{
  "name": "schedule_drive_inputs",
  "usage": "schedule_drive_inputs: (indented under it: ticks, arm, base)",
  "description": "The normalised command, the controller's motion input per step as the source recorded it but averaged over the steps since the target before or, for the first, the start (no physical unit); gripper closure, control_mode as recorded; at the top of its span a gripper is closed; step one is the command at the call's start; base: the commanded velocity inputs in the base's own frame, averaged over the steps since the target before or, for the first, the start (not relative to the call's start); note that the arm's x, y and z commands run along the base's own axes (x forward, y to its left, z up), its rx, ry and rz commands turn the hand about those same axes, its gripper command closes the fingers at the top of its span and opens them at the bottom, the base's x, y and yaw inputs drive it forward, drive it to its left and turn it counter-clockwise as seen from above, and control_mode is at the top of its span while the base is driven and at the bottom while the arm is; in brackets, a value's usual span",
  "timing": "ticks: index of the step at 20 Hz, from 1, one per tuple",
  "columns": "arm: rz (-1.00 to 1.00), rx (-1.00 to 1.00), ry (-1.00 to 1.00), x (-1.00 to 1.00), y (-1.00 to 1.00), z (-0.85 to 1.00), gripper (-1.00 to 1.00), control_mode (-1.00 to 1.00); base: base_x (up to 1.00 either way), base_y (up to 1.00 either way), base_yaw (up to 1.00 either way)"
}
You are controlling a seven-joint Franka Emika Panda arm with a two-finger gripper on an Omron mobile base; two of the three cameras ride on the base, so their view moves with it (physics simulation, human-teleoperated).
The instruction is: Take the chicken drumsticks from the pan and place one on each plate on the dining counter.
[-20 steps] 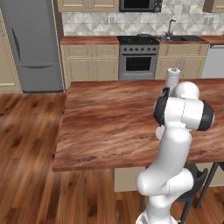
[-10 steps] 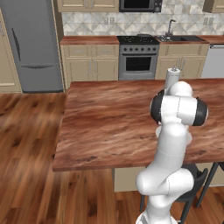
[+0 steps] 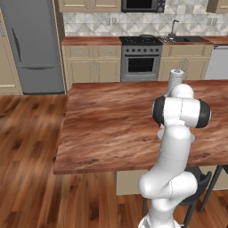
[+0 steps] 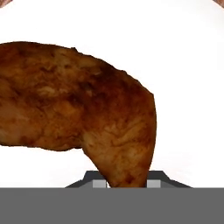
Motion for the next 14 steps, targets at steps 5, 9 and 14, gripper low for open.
schedule_drive_inputs:
  ticks: [5, 9, 14]
  arm:
    - [-0.06, -0.05, 0.0, 0.13, -0.09, -0.12, -1.0, -1.0]
    - [-0.07, -0.01, 0.0, 0.0, 0.0, -0.05, -1.0, -1.0]
    - [-0.02, 0.0, 0.0, -0.01, -0.06, 0.02, -1.0, -1.0]
  base:
    - [0.0, 0.0, 0.0]
    - [0.0, 0.0, 0.0]
    - [0.0, 0.0, 0.0]
